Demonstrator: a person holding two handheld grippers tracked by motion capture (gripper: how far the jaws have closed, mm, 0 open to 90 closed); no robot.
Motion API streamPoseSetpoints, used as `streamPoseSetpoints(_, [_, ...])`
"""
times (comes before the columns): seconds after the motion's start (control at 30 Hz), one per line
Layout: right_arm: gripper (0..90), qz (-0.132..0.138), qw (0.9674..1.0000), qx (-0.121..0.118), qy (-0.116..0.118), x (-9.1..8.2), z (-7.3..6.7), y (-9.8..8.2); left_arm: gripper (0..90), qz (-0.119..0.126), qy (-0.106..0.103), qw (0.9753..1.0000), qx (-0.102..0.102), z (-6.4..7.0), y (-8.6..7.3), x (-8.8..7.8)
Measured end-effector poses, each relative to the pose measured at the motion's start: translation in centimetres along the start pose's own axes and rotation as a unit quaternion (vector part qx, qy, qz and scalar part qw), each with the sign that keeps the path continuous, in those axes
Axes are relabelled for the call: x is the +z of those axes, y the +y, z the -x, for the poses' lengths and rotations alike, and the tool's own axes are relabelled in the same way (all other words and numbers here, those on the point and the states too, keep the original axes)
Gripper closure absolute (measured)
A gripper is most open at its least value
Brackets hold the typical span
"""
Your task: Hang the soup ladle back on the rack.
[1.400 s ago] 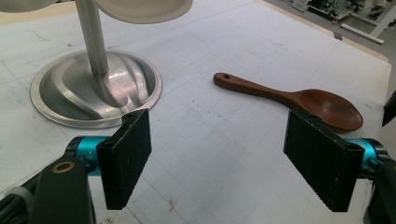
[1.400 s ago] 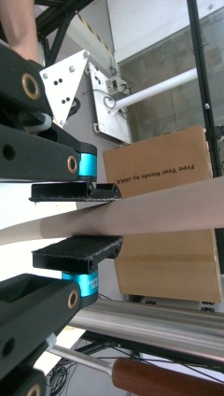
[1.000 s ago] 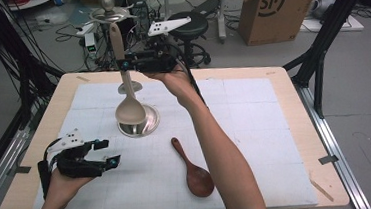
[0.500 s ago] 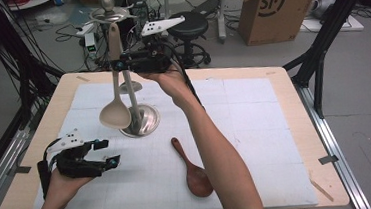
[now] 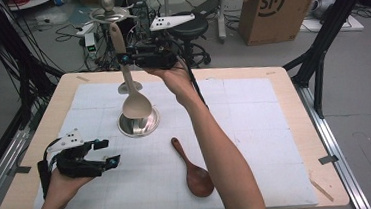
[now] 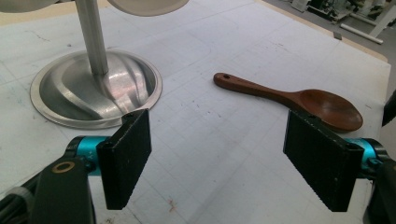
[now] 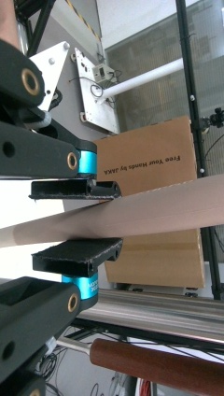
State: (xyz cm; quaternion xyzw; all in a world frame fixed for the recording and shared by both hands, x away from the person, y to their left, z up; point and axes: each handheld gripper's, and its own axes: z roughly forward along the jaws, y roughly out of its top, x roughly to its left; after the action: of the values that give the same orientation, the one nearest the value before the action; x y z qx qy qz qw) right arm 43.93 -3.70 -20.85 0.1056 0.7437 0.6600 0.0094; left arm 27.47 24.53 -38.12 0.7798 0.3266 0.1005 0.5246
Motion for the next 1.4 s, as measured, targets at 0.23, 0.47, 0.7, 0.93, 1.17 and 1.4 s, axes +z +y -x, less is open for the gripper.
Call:
streamPoseSetpoints(0.23, [70.4,0.011,0.9999,-0.001,0.004,-0.1,0.1,0.4,24.0,0.0,-0.001,1.0,0.001,0.0,0.0,0.0])
streamPoseSetpoints(0.47, [69.7,0.018,0.9998,0.005,0.0,0.1,0.3,0.8,23.9,0.002,-0.001,1.0,0.0,-0.1,0.0,0.0])
streamPoseSetpoints(0.7, [68.7,0.021,0.9997,0.01,-0.01,0.5,0.5,0.8,24.0,0.002,0.0,1.0,0.002,-0.1,0.0,-0.1])
streamPoseSetpoints(0.93, [66.8,0.009,0.9997,0.01,-0.021,0.4,0.5,0.7,23.9,0.001,0.002,1.0,-0.001,-0.2,0.0,-0.2])
streamPoseSetpoints(1.17, [61.6,0.001,0.9996,0.01,-0.025,-0.2,0.2,0.9,23.7,0.002,0.004,1.0,-0.002,-0.3,-0.1,-0.1])
streamPoseSetpoints(1.4, [60.0,-0.005,0.9996,0.002,-0.029,-1.3,-0.2,0.6,23.5,-0.002,0.009,1.0,0.003,-0.3,-0.1,-0.1])
